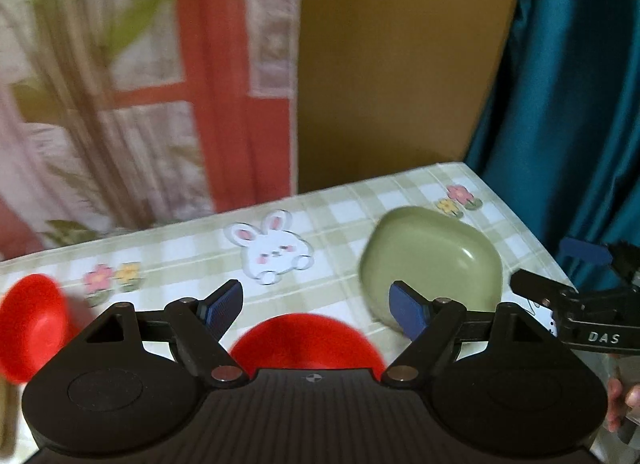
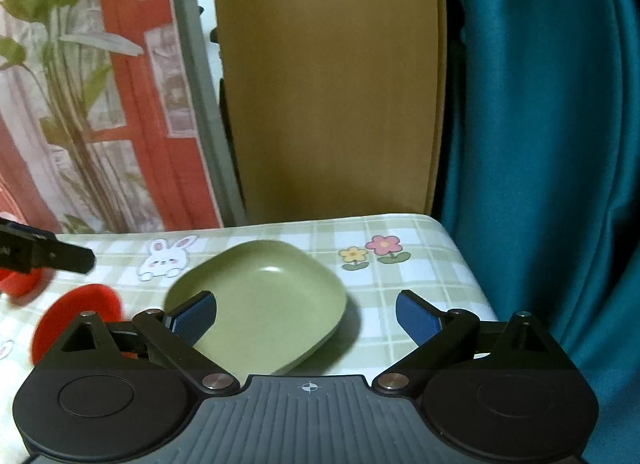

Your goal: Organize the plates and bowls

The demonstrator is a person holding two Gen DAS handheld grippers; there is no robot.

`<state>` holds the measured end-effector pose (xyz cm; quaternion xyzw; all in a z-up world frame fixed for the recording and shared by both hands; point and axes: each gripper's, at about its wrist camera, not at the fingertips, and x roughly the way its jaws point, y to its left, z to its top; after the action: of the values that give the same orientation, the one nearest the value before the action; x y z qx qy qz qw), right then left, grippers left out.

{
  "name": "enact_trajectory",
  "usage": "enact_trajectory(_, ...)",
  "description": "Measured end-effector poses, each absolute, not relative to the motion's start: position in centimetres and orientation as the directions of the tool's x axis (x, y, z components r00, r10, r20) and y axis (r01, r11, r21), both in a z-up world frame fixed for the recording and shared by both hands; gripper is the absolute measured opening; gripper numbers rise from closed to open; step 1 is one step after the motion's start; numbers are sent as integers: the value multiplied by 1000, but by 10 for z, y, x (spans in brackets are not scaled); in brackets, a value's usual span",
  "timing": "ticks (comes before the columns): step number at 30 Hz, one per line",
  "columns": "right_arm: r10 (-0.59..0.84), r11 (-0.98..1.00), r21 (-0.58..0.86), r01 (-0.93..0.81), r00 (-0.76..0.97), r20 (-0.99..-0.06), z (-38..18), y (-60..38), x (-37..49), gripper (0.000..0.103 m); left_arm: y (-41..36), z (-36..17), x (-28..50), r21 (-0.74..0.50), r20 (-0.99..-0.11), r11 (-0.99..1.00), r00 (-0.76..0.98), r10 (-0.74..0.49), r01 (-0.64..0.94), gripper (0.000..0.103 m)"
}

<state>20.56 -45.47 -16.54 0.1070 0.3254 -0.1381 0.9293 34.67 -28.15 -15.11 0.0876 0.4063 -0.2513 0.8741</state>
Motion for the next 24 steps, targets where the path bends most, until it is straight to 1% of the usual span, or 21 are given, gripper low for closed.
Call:
enact_trajectory(1,-193,937,105,333,744,-639,-170,-458,210,91,-289,-157,353,-55,-763,855,531,-368,515,82)
enact_trajectory(4,-193,932,109,345,729,-657,-183,-467,220,84,-307,-174,367,-55,-791,859,503,-349,509,82)
enact_trajectory(6,-188,930,115,348,723,-665,-192,-472,226,82,-317,-184,375,-55,-805,858,486,-341,511,81)
enact_trajectory(7,-190,929,115,352,719,-669,-197,-474,229,78,-321,-188,379,-56,-811,855,477,-340,515,81)
enact_trajectory(10,-193,922,117,368,702,-685,-210,-480,236,69,-329,-197,386,-65,-825,849,449,-342,525,80)
enact_trajectory(15,-182,912,147,382,700,-691,-223,-486,241,62,-338,-207,394,-86,-840,838,412,-352,539,75)
enact_trajectory(19,-187,912,154,380,719,-670,-227,-486,240,54,-346,-215,393,-56,-851,829,407,-331,557,66)
enact_trajectory(21,-199,915,142,377,730,-654,-228,-487,240,52,-348,-217,392,-55,-851,820,403,-337,570,65)
enact_trajectory(24,-212,912,143,385,740,-638,-228,-489,237,46,-349,-218,390,-63,-847,809,397,-353,585,65)
